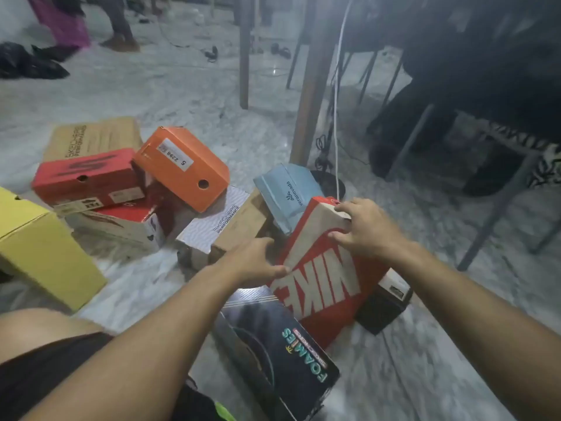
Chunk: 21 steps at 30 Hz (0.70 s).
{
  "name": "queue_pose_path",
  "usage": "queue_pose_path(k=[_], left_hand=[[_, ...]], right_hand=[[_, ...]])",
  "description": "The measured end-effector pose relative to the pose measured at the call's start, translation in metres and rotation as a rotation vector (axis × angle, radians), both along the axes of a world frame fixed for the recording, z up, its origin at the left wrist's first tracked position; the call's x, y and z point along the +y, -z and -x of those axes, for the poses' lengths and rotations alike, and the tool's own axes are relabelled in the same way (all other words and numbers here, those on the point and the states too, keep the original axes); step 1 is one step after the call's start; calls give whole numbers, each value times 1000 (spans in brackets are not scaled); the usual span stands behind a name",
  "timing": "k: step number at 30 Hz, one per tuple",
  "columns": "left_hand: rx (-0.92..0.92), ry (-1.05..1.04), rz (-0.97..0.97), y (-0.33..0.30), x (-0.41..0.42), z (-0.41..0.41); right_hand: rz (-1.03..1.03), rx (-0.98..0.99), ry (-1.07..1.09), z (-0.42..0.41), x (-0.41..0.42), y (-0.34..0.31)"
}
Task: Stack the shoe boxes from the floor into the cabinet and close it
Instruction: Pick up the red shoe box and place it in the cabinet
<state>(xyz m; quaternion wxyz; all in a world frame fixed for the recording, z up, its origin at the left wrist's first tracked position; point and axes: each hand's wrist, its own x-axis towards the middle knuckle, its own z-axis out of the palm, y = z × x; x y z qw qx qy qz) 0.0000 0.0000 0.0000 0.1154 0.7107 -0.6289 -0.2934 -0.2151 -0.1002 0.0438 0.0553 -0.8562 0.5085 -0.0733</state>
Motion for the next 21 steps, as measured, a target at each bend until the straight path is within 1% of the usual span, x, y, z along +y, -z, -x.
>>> queue_pose_path(k=[2, 4, 6, 9, 12, 16, 21], left_hand=[[21, 15, -12, 3, -8, 10], [55, -3, -34, 2, -12, 18], [112, -36, -43, -1, -20, 26], [257, -97, -13, 1, -31, 37], [324, -117, -24, 11, -31, 52], [348, -160, -66, 29, -25, 51], [370, -213, -84, 38, -23, 45]], right_hand=[[-84, 45, 84, 10, -11, -2], [-219, 87, 133, 20, -23, -1], [-321, 92, 155, 26, -34, 4], [-424, 86, 154, 33, -47, 15], [-467, 84, 153, 37, -46, 22], [-505, -23, 142, 41, -44, 28], [-445, -24, 159, 32, -41, 32]])
